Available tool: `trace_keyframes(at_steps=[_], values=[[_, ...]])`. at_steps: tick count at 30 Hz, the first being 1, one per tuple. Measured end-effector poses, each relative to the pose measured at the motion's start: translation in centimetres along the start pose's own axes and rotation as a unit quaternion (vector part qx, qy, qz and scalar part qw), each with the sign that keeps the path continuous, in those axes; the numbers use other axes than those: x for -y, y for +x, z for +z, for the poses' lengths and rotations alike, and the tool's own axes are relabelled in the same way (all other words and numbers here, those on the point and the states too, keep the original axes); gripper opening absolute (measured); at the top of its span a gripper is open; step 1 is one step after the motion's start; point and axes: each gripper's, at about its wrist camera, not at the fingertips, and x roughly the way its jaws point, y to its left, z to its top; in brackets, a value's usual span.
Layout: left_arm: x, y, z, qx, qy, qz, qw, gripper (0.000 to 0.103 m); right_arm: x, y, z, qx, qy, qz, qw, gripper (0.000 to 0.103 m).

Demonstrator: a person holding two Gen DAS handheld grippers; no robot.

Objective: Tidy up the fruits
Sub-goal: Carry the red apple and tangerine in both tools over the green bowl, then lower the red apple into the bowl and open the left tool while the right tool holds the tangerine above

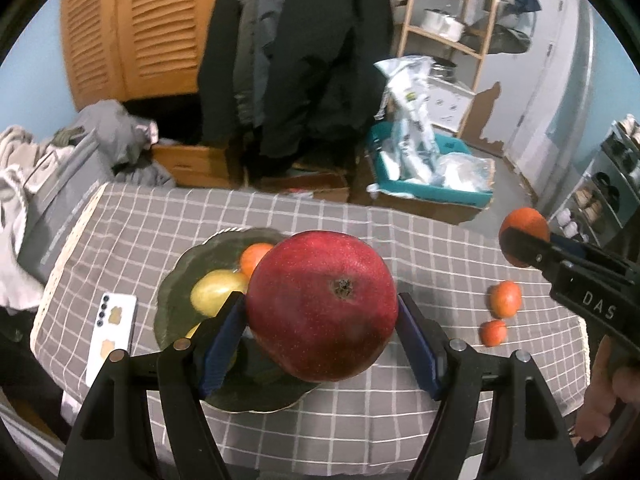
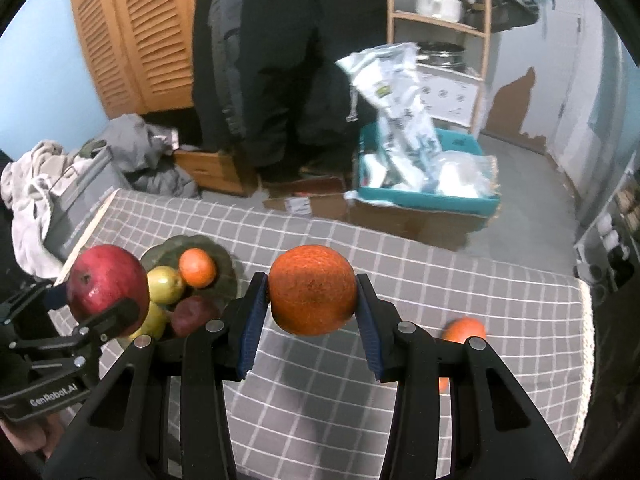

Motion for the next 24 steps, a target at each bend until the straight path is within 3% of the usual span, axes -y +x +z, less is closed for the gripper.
trace_keyframes(at_steps=[11, 24], values=[[-4.6, 3.4, -2.4, -0.047, -0.033, 0.029, 0.9979, 0.076, -4.4, 5.0, 0.8, -0.037, -0.022, 0.031, 0.999, 0.043], [-7.1, 6.9, -4.7, -0.097, -0.063, 0.024, 0.9930, 0.076, -7.8, 10.3, 0.3, -0.086, -0.043, 0.049, 0.994, 0.043]])
